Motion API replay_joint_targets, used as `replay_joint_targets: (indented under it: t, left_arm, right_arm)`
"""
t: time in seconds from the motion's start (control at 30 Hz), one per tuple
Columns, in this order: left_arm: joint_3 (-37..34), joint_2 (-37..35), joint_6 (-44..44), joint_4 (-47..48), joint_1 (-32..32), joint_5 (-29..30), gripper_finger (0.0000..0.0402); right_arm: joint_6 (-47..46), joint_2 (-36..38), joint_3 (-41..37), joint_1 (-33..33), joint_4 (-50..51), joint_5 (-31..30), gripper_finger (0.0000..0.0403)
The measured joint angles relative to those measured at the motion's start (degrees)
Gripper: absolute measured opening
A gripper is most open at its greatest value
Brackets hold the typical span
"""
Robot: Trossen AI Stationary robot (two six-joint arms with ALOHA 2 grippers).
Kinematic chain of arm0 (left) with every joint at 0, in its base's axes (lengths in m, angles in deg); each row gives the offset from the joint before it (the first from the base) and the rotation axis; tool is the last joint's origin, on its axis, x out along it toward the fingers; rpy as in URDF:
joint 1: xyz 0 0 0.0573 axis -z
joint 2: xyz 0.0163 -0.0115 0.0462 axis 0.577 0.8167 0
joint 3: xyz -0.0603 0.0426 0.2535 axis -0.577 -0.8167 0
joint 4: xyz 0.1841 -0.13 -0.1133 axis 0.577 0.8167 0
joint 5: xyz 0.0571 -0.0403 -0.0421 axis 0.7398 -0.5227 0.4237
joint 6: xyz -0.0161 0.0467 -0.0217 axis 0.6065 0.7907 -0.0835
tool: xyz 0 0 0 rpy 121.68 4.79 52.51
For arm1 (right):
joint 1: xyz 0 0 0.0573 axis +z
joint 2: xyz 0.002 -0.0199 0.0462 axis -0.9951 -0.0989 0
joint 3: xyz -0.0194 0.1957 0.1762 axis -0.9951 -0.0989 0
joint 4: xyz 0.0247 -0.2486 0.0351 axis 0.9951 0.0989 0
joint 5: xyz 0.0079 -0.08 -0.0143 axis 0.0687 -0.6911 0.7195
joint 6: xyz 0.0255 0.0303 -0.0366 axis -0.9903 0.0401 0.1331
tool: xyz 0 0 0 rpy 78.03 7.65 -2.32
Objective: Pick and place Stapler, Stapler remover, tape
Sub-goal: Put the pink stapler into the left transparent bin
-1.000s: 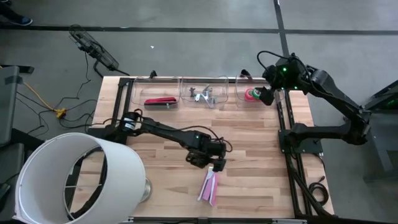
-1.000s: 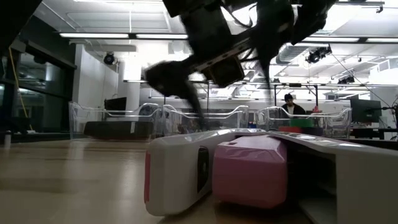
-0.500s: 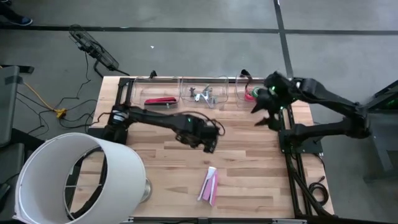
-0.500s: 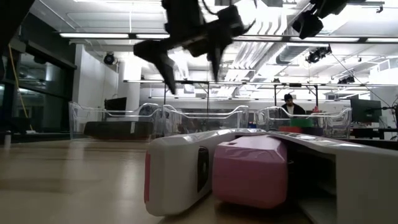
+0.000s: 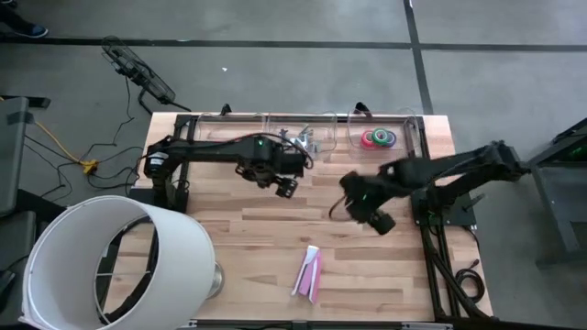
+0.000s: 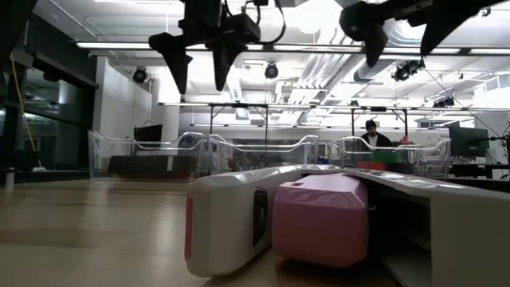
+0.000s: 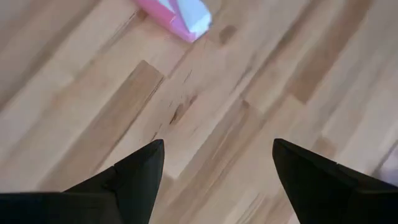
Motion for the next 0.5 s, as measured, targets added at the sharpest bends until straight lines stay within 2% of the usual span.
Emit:
replay_joint_targets:
  t: [0.23,0.5]
  left_arm:
    - [0.0,-1.15,4.55,1.89,-2.36,-0.55,0.0346]
    - [-0.04,-2.67,8.58,4.51,-4.3,-0.26,0.0346]
  right_arm:
    - [7.53,-8.94,0.0,8.13,-9.63,-6.19,0.0291]
    - [11.35,-17.7,1.21,12.94,-14.5,-5.49,0.0291]
